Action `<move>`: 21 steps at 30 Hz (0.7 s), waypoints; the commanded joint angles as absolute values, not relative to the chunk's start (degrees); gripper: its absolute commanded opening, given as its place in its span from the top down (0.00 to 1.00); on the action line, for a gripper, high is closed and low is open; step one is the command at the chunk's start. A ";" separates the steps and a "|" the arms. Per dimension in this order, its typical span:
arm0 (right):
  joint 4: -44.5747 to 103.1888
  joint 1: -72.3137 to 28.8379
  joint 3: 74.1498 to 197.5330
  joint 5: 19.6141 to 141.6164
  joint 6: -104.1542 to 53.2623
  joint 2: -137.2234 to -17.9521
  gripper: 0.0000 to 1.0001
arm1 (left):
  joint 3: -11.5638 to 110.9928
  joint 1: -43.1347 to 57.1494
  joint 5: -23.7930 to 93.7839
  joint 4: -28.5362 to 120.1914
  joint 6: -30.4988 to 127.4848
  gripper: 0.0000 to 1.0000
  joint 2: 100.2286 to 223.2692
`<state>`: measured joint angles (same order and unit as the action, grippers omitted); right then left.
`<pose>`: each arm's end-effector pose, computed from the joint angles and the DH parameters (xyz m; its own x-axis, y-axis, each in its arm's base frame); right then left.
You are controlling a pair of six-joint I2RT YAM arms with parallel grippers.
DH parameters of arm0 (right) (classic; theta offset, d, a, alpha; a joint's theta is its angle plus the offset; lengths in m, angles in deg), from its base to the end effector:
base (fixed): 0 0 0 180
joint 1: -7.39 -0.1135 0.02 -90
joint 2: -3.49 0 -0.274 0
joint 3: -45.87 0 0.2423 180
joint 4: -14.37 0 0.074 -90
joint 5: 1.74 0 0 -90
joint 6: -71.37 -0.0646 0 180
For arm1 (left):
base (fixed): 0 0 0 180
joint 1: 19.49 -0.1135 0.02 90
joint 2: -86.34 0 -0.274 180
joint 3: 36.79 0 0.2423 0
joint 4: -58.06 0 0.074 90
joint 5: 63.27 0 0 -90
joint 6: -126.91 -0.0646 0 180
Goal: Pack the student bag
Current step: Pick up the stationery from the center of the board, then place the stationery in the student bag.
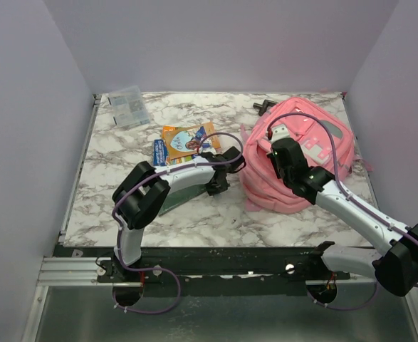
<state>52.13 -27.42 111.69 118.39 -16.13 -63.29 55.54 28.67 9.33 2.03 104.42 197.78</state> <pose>0.2283 0.1193 0.2800 -0.5056 -0.3975 -0.7658 -0.1944 0.9172 -0.3477 0.2705 -0.2731 0.1581 -0.8562 -0.3655 -0.3652 -0.3433 0.9307 -0.1264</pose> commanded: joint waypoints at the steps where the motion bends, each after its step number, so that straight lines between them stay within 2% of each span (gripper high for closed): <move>1: 50.28 -27.32 115.14 119.77 -20.85 -62.53 0.99 | 55.71 31.06 5.91 0.71 100.55 0.99 192.33; 6: 54.91 -27.31 119.21 119.29 -25.01 -63.90 0.99 | 55.32 32.51 8.28 4.93 94.87 1.00 183.35; 10: 61.39 -27.28 123.89 117.06 -29.26 -66.68 0.99 | 51.23 32.71 19.14 16.02 91.82 1.00 175.99; 13: 66.03 -27.33 127.74 117.31 -34.19 -68.98 0.99 | 45.14 32.72 29.64 30.39 92.49 1.00 171.79; 17: 69.42 -27.24 130.87 117.56 -41.08 -70.40 0.99 | 46.15 32.76 39.56 38.83 95.91 1.00 174.89; 21: 71.28 -27.22 133.19 116.64 -44.80 -71.56 0.99 | 50.81 32.63 39.88 39.41 99.12 1.00 180.69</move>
